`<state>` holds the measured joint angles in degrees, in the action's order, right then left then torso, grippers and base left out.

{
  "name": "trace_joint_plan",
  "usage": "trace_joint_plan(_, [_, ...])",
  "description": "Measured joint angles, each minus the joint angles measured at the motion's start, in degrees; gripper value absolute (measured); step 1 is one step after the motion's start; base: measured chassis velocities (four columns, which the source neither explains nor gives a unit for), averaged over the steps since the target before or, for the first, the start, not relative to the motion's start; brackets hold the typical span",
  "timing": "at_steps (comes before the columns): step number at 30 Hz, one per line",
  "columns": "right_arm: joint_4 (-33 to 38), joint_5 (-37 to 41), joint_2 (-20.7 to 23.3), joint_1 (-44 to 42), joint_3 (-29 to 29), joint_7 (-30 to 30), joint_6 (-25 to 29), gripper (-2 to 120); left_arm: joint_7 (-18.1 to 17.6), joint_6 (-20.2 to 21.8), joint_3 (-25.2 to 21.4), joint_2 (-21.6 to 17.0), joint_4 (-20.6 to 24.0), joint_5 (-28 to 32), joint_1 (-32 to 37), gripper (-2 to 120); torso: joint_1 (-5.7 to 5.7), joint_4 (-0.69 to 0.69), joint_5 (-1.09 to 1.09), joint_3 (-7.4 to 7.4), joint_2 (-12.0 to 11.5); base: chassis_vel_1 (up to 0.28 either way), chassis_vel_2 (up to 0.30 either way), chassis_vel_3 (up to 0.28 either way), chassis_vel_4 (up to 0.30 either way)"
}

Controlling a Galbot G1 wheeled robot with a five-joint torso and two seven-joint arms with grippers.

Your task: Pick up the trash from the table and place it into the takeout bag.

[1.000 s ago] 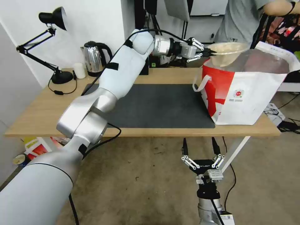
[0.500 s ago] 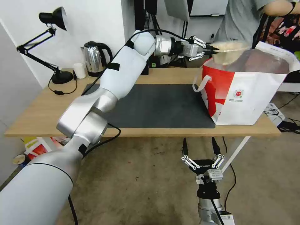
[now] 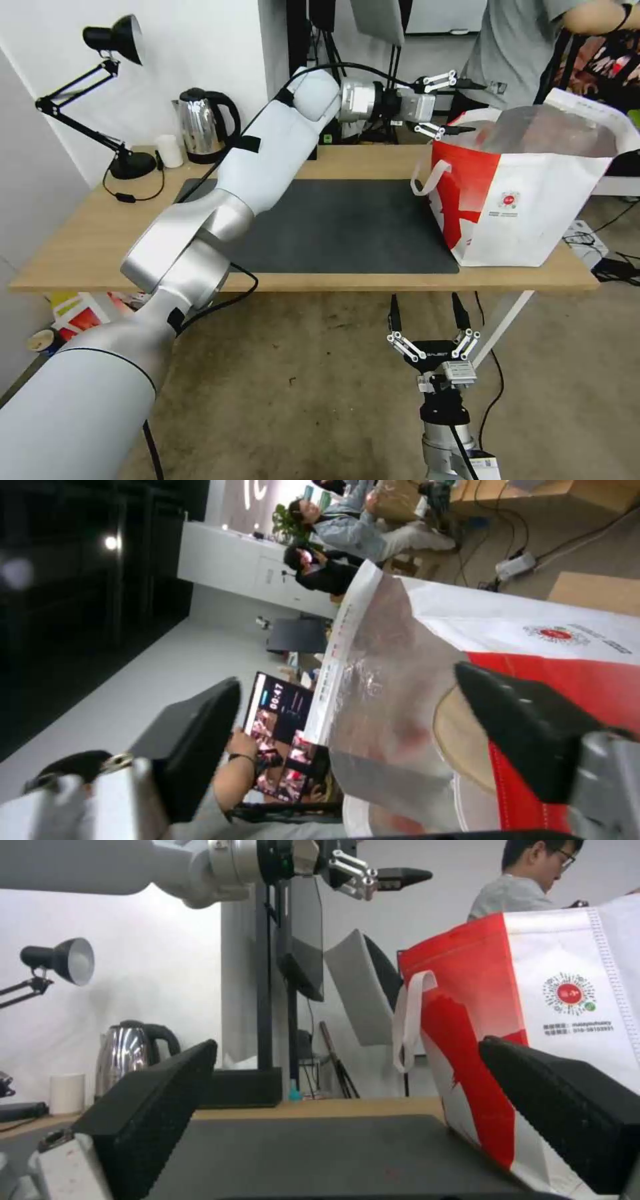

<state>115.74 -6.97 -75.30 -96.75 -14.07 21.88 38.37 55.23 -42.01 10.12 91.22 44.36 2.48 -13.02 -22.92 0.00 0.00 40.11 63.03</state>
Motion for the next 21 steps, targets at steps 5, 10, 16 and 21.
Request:
trace_joint_plan(5, [0.0,0.0,0.0,0.0,0.0,0.0,0.0,100,1.1,0.2,-0.4,-0.5,0.4,0.6,-0.1,97,0.0,0.0,0.0,0.0,0.0,0.0,0.0,0.0,0.0])
trace_joint_plan(10, [0.0,0.0,0.0,0.0,0.0,0.0,0.0,100,1.3,3.5,1.1,-4.4,3.7,5.9,-0.2,100,0.0,0.01,-0.01,0.0,0.0,0.0,0.0,0.0,0.0])
trace_joint_plan(16, [0.0,0.0,0.0,0.0,0.0,0.0,0.0,100,1.1,7.2,1.2,-9.4,8.1,11.9,0.1,100,0.0,0.02,-0.02,0.0,0.0,0.0,0.0,0.0,0.0])
trace_joint_plan(21, [0.0,0.0,0.0,0.0,0.0,0.0,0.0,100,-1.7,10.7,2.4,-15.9,14.3,18.7,2.4,100,0.0,-0.02,-0.01,0.0,0.0,0.0,0.0,0.0,0.0])
